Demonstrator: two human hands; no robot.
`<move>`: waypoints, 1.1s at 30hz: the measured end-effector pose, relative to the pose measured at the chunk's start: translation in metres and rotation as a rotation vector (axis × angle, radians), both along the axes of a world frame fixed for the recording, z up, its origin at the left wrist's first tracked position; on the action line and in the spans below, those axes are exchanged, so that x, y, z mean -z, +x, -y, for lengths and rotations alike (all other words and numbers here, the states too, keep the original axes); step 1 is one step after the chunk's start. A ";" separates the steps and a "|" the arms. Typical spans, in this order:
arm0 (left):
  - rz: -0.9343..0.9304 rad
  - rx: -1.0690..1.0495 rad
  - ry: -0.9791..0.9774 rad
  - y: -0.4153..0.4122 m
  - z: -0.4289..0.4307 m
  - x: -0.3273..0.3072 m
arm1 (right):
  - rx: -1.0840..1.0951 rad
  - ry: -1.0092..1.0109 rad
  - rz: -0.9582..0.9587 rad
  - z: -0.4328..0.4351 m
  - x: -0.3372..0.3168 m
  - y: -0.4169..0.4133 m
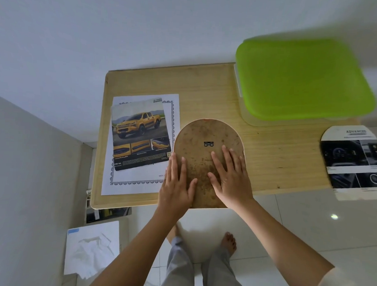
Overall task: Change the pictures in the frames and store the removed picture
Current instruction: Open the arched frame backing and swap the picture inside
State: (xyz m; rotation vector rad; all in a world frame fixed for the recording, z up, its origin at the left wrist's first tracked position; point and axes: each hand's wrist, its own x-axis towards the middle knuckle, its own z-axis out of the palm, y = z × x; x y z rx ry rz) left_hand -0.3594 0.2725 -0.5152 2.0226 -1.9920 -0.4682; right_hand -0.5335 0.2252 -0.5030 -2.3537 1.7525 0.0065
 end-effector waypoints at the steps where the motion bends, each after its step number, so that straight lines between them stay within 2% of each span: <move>1: 0.007 -0.005 -0.001 -0.001 0.000 0.000 | -0.014 0.008 -0.008 0.001 -0.001 -0.001; 5: 0.003 -0.068 0.039 -0.005 -0.002 -0.001 | 0.077 0.023 0.036 0.000 -0.005 -0.016; 9: 0.006 -0.120 0.063 -0.010 -0.002 -0.003 | 0.215 0.104 0.184 -0.008 -0.007 -0.031; 18: 0.020 -0.143 0.043 -0.014 0.000 0.001 | 0.412 0.127 0.713 -0.012 -0.012 -0.023; 24: -0.029 -0.181 0.065 -0.014 0.000 -0.002 | 0.556 0.279 1.094 -0.004 -0.019 -0.029; 29: -0.024 -0.171 0.061 -0.014 0.001 -0.005 | 0.517 0.327 1.134 0.001 -0.020 -0.035; 33: -0.038 -0.147 0.055 -0.012 0.001 -0.009 | 0.573 0.238 1.213 0.007 -0.028 -0.037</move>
